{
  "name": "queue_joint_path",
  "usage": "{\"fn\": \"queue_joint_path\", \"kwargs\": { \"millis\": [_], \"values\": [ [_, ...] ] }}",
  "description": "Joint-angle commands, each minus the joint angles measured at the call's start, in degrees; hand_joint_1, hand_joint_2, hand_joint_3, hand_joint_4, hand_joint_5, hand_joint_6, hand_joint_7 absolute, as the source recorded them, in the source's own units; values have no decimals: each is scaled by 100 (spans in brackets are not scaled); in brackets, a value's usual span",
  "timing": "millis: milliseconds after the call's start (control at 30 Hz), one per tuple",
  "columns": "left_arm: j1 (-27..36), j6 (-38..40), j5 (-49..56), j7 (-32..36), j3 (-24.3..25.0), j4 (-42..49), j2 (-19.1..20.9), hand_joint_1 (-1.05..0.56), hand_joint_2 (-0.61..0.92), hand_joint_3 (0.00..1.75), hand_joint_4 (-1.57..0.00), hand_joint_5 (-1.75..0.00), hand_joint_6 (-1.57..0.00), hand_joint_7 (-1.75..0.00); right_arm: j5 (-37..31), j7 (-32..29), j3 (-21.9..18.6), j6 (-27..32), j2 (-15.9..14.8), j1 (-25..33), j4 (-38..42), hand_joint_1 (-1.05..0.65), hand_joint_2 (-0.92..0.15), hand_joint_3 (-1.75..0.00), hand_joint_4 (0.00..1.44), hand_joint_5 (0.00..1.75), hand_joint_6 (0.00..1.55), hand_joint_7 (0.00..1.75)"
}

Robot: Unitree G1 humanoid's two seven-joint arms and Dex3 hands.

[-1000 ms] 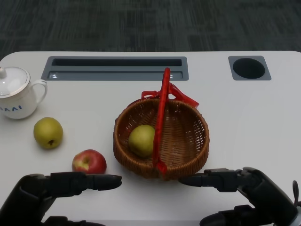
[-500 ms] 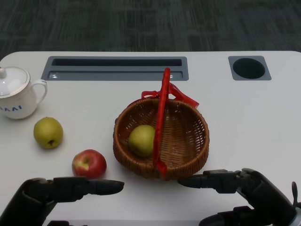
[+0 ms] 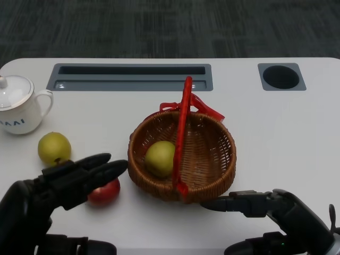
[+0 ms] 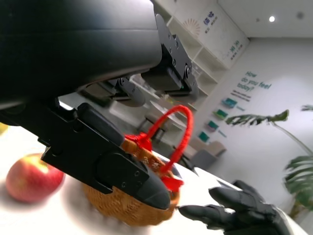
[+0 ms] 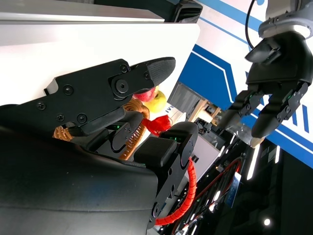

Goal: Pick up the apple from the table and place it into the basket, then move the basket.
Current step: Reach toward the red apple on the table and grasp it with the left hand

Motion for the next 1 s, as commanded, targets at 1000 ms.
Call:
{"fn": "queue_joint_path", "kwargs": {
  "millis": [1000],
  "values": [
    [-3157,67,2311,3461,-1667,5990,913,-59,60,0,-53,-1,-51,0,65,-16,-44,106,-108,-39,-138,-52,-86,0,80,0,71,0]
  ]
}}
